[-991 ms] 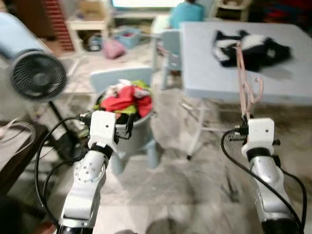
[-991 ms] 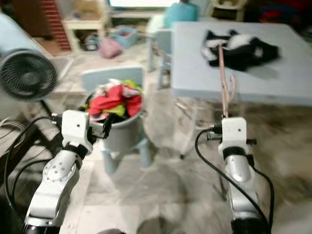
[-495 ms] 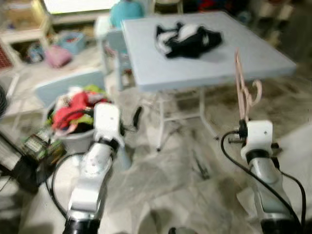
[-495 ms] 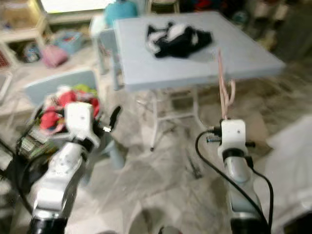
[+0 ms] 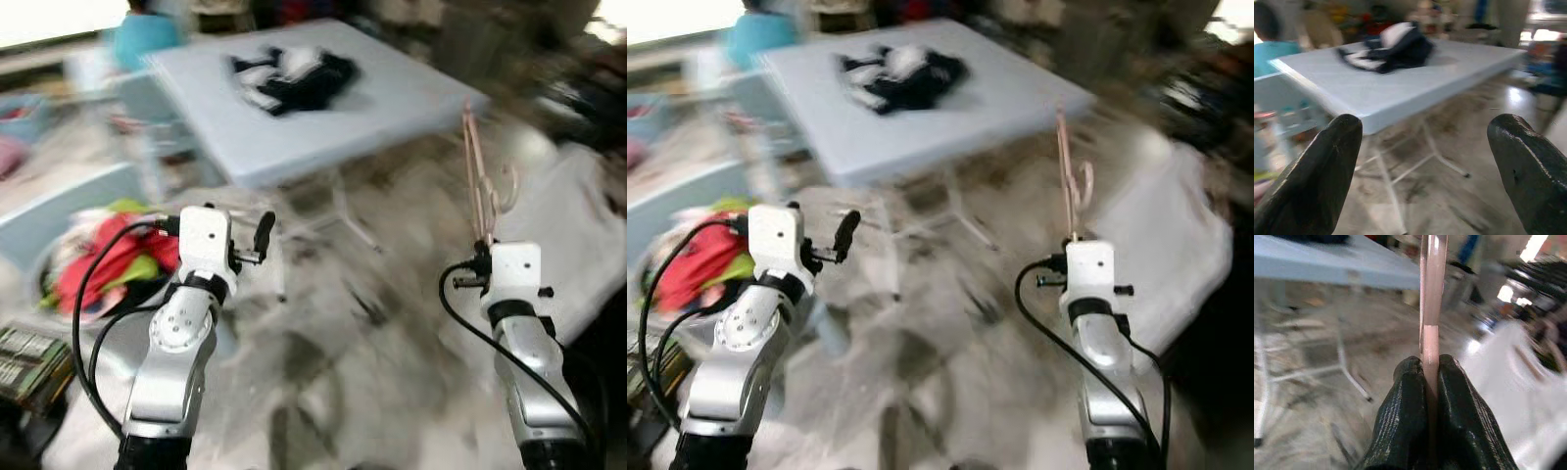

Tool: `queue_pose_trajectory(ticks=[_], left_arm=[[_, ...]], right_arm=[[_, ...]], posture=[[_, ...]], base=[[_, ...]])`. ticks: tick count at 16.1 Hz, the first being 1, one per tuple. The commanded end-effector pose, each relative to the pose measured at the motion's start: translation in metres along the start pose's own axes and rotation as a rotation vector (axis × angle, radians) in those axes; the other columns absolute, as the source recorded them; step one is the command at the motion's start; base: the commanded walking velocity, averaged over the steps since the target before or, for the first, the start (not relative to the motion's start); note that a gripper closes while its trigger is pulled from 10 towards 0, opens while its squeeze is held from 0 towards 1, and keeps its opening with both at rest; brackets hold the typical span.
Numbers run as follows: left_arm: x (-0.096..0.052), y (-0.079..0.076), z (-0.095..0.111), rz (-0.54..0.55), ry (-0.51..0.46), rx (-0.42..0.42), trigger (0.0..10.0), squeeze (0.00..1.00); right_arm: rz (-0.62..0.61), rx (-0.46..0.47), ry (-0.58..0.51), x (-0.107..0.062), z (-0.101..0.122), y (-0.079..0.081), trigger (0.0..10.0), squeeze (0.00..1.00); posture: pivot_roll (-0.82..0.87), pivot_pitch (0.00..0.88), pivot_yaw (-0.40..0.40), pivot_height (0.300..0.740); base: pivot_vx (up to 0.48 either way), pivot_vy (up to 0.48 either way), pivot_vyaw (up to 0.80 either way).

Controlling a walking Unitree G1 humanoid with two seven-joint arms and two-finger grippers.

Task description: Hang hanger

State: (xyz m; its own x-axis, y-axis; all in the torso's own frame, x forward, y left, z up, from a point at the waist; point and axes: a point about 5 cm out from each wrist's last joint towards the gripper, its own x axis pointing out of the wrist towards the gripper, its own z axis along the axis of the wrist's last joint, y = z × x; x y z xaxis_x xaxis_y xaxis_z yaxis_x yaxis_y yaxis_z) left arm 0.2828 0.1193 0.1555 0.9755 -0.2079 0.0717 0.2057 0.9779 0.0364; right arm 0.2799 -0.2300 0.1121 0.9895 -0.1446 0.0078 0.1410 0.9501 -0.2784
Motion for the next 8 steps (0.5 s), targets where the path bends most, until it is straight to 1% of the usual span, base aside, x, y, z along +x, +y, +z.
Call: queue_pose_trajectory(ticks=[1,8], left_arm=[[-0.0003,-0.0028,-0.0020,-0.012,0.013,0.000,10.0,0.00],[-0.0003,-0.0028,-0.0020,-0.012,0.013,0.000,10.0,0.00]], right_arm=[[-0.004,0.011,-0.010,0.0010,0.0036,0.0006,10.0,0.00],[-0.004,0.011,-0.010,0.0010,0.0036,0.0006,10.0,0.00]], posture=[[-0.04,0.052,0.020,0.740],[-0.04,0.052,0.020,0.740]], base=[[0.000,0.480,-0.80],[0.000,0.480,-0.80]])
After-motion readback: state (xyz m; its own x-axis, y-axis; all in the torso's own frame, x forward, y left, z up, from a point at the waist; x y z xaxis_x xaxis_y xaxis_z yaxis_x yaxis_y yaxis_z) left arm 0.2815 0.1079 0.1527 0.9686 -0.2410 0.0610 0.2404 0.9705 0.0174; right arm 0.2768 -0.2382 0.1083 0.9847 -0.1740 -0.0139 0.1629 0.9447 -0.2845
